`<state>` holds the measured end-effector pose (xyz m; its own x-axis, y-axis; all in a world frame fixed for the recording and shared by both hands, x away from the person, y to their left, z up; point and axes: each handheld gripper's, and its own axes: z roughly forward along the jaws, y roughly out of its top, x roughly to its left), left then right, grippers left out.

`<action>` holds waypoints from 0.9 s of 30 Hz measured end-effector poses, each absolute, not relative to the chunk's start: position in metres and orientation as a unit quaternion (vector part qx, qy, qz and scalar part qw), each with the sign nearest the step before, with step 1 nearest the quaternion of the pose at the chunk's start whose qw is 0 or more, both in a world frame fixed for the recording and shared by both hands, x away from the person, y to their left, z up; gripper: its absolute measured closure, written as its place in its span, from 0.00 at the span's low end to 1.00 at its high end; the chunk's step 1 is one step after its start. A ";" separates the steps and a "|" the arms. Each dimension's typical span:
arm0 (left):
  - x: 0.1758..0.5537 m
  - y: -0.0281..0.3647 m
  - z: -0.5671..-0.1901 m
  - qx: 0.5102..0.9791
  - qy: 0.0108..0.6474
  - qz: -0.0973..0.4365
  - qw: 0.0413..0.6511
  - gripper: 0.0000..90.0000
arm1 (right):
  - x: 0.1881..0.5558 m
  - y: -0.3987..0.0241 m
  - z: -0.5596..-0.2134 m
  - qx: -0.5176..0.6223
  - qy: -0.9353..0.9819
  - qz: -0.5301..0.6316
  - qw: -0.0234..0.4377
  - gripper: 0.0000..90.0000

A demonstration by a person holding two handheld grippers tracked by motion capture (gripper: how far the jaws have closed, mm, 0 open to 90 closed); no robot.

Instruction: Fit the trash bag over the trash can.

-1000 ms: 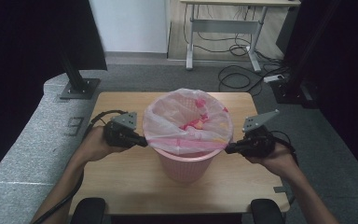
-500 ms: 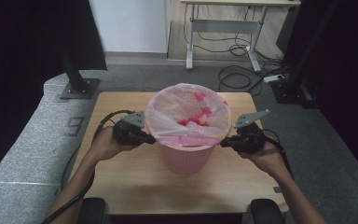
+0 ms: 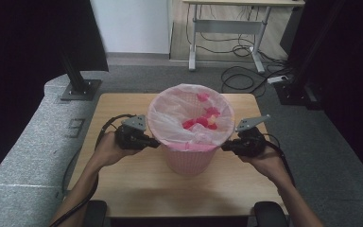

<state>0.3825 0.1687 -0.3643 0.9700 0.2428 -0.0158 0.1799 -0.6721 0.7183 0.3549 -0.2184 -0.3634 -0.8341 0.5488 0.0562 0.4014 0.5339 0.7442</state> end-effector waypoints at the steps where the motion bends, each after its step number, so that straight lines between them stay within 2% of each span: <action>1: 0.384 0.169 -0.368 0.913 0.119 0.037 0.389 1.00 | 0.354 -0.220 -0.363 0.269 0.870 0.403 0.091 0.92; 7: 0.384 0.169 -0.368 0.909 0.128 0.033 0.396 0.99 | 0.352 -0.223 -0.365 0.271 0.861 0.419 0.093 0.98; 9: 0.382 0.168 -0.365 0.906 0.127 0.028 0.404 0.98 | 0.355 -0.221 -0.369 0.277 0.866 0.402 0.110 0.99; 12: 0.379 0.166 -0.364 0.909 0.123 0.038 0.396 0.98 | 0.360 -0.222 -0.377 0.288 0.866 0.395 0.109 0.99; 18: 0.385 0.168 -0.378 0.912 0.139 0.028 0.385 0.99 | 0.363 -0.225 -0.385 0.296 0.862 0.397 0.104 0.99; 21: 0.392 0.171 -0.392 0.923 0.162 0.039 0.346 1.00 | 0.364 -0.225 -0.388 0.305 0.864 0.382 0.118 0.99; 25: 0.398 0.179 -0.408 0.905 0.188 0.018 0.382 0.99 | 0.372 -0.235 -0.403 0.326 0.858 0.382 0.109 0.99; 27: 0.399 0.176 -0.412 0.907 0.190 0.023 0.376 0.99 | 0.376 -0.235 -0.409 0.331 0.855 0.385 0.102 0.99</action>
